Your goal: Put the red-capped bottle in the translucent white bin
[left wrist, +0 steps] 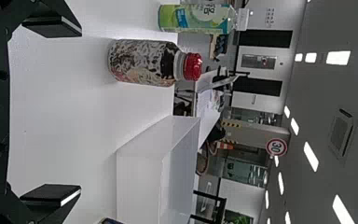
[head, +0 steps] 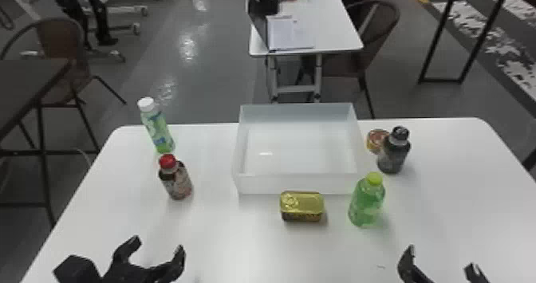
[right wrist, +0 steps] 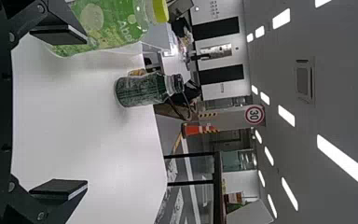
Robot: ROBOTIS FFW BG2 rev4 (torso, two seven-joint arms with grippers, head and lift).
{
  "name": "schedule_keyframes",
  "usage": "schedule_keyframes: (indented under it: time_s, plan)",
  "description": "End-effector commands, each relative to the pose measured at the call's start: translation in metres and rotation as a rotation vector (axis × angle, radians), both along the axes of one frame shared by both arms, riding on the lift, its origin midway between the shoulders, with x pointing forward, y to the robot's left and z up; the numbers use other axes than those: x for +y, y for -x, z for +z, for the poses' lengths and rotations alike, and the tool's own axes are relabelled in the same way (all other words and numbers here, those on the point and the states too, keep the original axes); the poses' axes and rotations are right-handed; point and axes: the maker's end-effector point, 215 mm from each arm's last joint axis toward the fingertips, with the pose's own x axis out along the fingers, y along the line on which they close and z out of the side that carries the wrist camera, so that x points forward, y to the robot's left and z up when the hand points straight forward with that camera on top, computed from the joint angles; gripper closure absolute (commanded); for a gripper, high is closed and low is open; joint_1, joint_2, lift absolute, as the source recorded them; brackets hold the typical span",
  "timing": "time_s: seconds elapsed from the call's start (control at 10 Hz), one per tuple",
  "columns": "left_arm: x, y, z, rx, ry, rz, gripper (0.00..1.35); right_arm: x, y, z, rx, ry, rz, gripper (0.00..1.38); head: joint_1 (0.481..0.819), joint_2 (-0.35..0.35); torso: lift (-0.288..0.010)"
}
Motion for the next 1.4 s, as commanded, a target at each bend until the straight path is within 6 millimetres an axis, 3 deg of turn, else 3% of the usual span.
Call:
schedule_keyframes:
  time_s: [0.0, 0.7, 1.0, 1.3]
  plan:
    - [-0.001, 0.0, 0.0, 0.0, 0.005, 0.002, 0.12, 0.0, 0.0, 0.0, 0.0, 0.0, 0.0, 0.2, 0.695, 0.099, -0.074]
    - [0.006, -0.004, 0.0, 0.001, -0.009, 0.009, 0.12, 0.0, 0.0, -0.001, 0.001, 0.0, 0.0, 0.2, 0.695, 0.099, -0.074]
    - [0.032, -0.024, 0.007, -0.02, -0.034, 0.05, 0.12, 0.001, 0.0, -0.001, 0.002, -0.006, 0.0, 0.2, 0.695, 0.119, -0.074]
    - [0.025, -0.055, -0.008, 0.008, 0.033, 0.043, 0.12, 0.003, -0.002, -0.002, 0.001, -0.009, 0.005, 0.2, 0.695, 0.142, -0.074]
